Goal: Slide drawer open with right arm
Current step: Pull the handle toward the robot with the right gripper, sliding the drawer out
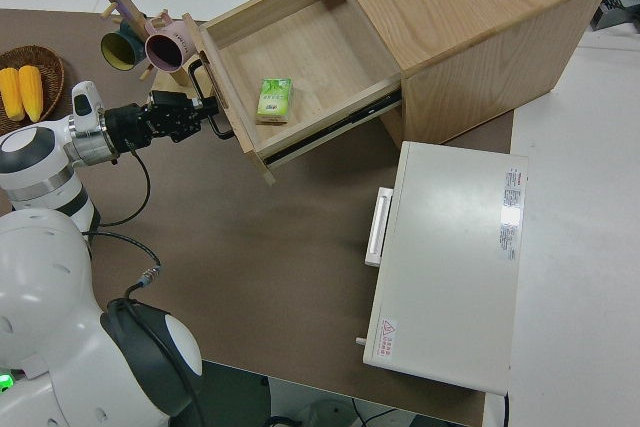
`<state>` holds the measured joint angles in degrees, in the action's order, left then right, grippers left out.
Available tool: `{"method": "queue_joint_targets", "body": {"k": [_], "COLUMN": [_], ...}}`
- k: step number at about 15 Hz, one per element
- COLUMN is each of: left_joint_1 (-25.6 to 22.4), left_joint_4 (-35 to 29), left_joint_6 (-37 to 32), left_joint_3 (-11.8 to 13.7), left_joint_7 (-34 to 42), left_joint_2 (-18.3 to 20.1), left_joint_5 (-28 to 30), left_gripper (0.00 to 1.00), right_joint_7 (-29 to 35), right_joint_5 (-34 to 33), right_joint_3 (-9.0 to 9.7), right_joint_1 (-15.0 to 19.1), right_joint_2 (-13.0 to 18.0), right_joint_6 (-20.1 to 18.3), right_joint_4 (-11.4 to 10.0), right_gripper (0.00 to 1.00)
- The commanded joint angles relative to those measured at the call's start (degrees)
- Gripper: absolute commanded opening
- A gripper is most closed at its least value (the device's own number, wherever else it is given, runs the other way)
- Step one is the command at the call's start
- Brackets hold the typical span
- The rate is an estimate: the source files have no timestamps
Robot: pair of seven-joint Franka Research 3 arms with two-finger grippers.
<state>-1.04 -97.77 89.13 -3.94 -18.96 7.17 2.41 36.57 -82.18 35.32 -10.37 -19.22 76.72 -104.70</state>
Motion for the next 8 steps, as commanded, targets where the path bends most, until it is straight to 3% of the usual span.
{"method": "queue_joint_targets", "body": {"k": [1, 2, 8], "left_joint_1": [0.07, 0.07, 0.07], "left_joint_4": [0.21, 0.21, 0.21], "left_joint_6": [-0.89, -0.89, -0.97], "left_joint_3": [0.25, 0.25, 0.25], "left_joint_7": [0.51, 0.51, 0.51], "left_joint_2": [0.48, 0.48, 0.48], "left_joint_5": [0.05, 0.05, 0.05], "left_gripper": [0.99, 0.99, 0.99], "right_joint_7": [1.22, 1.22, 1.40], "right_joint_5": [1.68, 1.32, 2.72], "right_joint_3": [0.89, 0.71, 1.33], "right_joint_1": [-1.84, -1.84, -2.37], "right_joint_2": [2.26, 2.26, 2.26], "right_joint_6": [-4.48, -4.22, -4.65], "right_joint_4": [0.82, 0.82, 0.82], "right_gripper": [0.793, 0.956, 0.990]}}
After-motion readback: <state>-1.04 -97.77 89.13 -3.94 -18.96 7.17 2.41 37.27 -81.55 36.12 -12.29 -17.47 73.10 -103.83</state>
